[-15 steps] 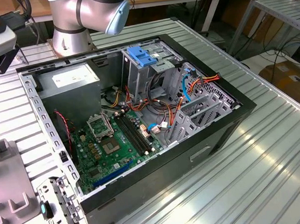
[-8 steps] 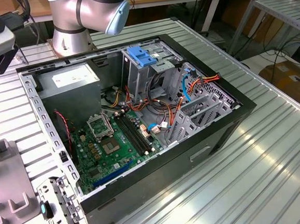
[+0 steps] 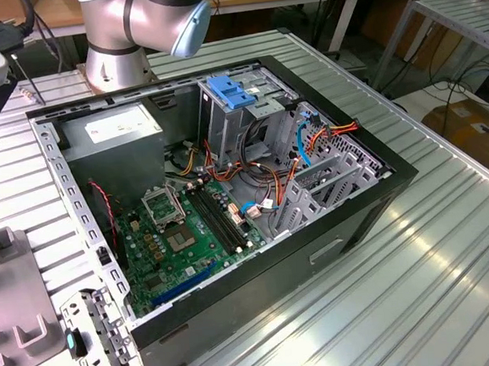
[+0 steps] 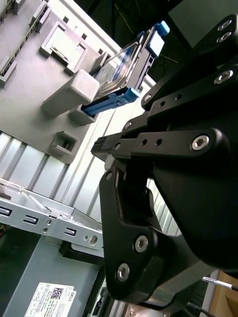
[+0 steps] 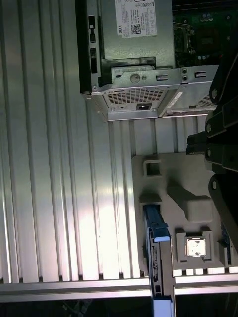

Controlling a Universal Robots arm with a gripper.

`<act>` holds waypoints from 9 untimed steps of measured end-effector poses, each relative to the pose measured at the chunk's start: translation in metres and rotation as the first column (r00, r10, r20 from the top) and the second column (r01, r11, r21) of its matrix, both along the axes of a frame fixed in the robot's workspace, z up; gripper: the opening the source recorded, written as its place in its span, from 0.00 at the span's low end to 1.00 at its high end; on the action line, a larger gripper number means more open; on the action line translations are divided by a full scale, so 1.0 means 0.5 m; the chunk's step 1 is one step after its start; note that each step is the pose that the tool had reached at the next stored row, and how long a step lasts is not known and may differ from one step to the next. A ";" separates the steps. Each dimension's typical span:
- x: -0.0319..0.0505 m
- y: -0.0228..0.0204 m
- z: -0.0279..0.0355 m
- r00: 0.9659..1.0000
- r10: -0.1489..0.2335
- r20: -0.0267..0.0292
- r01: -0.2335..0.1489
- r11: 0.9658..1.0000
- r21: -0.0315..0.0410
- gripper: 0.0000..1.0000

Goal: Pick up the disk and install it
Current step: 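Reach for the disk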

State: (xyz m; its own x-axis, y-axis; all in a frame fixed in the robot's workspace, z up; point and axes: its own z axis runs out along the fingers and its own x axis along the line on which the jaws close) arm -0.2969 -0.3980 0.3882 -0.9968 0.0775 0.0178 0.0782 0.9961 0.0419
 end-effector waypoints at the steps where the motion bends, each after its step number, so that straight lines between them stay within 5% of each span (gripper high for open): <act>1: -0.005 0.0000 0.000 1.000 0.000 0.000 0.000 1.000 0.000 0.11; 9: -0.041 0.0000 0.000 1.000 0.000 0.000 0.000 1.000 0.000 0.11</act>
